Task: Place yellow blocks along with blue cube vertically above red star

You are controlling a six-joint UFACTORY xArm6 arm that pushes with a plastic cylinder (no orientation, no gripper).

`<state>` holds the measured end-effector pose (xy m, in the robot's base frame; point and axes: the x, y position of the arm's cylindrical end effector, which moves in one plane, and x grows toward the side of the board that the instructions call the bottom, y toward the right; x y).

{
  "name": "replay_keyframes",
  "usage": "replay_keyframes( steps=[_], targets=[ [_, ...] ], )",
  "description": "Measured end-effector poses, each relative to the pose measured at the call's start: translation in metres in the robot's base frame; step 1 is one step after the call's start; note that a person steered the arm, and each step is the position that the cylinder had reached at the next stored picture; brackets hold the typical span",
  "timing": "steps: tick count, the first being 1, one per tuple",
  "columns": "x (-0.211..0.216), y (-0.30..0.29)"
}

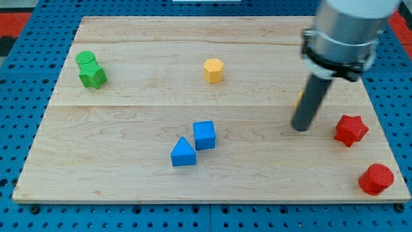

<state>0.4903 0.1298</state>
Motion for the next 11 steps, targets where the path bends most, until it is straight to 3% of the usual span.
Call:
replay_keyframes(
  steps=[1, 2, 3, 4, 5, 6, 8, 9, 10, 11],
  targets=[
    [-0.024, -0.007],
    [-0.035, 0.054],
    [-0.048, 0.073],
    [-0.007, 0.042],
    [0.043, -0.029],
    [0.063, -0.094],
    [-0.039, -0.204],
    [-0.092, -0.223],
    [-0.126, -0.191],
    [-0.133, -0.131]
  ],
)
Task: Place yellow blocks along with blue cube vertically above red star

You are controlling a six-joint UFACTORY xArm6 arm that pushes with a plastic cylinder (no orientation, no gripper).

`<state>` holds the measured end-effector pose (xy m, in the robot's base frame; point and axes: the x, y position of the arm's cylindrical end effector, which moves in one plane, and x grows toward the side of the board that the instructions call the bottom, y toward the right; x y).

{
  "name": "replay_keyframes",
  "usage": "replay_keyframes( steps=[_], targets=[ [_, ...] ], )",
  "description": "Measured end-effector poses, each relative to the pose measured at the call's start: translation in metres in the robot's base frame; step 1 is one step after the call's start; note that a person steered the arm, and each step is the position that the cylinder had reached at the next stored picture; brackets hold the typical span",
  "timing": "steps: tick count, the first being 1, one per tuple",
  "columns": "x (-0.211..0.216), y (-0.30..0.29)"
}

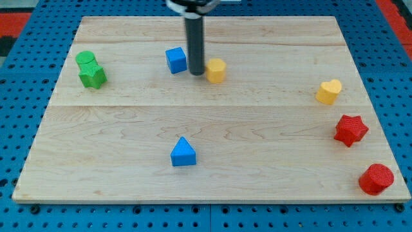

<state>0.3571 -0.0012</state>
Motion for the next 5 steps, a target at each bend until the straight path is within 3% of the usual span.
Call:
replay_keyframes(
  steps=[2, 5],
  targets=[
    [0.003, 0.101],
    [-0.023, 0.110]
  ],
)
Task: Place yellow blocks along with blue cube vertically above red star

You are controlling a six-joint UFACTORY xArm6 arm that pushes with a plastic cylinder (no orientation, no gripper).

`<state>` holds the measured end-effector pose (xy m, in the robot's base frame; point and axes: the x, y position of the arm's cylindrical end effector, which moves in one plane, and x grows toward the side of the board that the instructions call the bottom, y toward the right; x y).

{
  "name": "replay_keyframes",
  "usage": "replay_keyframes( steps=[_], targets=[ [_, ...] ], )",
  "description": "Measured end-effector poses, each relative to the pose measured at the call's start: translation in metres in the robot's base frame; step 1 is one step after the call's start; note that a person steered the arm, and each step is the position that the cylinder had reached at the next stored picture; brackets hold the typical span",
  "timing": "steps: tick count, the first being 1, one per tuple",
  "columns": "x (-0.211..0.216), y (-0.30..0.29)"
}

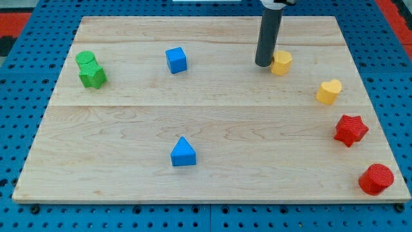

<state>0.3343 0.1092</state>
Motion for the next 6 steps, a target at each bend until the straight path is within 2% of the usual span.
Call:
replay_keyframes(
  steps=[2, 3, 5, 6],
  targets=[
    [0.018, 0.076],
    [0.036, 0.024],
    [0.191, -0.006],
    [0.201, -0.081]
  ],
)
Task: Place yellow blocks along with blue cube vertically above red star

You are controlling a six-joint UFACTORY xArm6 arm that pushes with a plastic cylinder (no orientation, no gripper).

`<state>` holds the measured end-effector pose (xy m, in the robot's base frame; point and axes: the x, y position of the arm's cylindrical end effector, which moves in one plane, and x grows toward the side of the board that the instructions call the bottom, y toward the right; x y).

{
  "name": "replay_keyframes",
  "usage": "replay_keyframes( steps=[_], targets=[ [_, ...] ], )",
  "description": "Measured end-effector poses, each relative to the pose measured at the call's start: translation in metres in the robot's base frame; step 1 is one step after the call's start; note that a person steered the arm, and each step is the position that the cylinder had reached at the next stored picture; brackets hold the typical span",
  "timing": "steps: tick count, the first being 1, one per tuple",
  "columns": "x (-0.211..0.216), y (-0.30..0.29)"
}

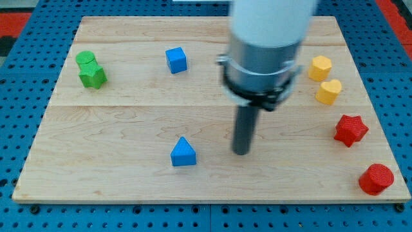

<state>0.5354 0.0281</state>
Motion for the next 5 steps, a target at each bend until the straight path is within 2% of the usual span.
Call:
replay_keyframes(
  steps=[2, 3, 4, 5],
  targets=[
    [-0.026, -0.085],
    [-0.097, -0.096],
    [-0.156, -0.144],
    [-0.218, -0.126]
  ],
)
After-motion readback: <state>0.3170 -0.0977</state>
